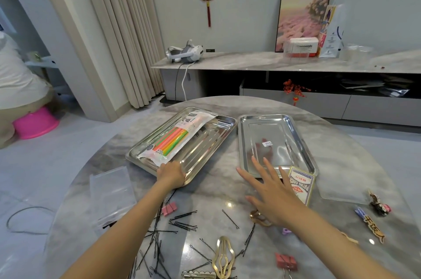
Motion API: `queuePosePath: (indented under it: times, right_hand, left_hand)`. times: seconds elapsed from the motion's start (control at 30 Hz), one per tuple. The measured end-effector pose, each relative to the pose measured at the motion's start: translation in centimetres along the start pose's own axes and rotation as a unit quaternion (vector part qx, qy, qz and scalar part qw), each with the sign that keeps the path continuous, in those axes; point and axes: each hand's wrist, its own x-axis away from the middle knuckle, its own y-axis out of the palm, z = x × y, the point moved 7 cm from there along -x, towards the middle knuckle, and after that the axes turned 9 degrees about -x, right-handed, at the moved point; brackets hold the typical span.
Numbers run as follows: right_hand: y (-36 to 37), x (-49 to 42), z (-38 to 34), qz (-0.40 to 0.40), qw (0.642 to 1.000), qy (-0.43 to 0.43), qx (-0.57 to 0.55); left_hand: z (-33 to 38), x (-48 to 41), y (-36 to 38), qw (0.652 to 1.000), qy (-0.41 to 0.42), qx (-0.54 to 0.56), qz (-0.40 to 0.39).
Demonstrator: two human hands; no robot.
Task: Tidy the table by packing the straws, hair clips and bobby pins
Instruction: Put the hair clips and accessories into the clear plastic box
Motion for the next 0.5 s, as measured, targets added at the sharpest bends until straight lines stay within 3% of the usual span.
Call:
queuePosePath:
  times: [0.2,0.33,0.5]
  right_hand:
    - [0.5,-0.1,0.4,0.001,1.000,-0.006,0.005]
    - [1.0,0.1,0.1,0.007,0.999,-0.032,-0.004]
    - [2.0,0.8,-1.4,-0.021,0.993,-0.076,-0.085]
  left_hand:
    - [0.2,0.4,-0.5,1.000,-0.013,0.007,0.017]
    - [0.0,1.2,-1.9,0.991,-0.032,0.112,0.069]
    - [1.1,3.4,-3.4,0.967,0.028,0.239,0.083]
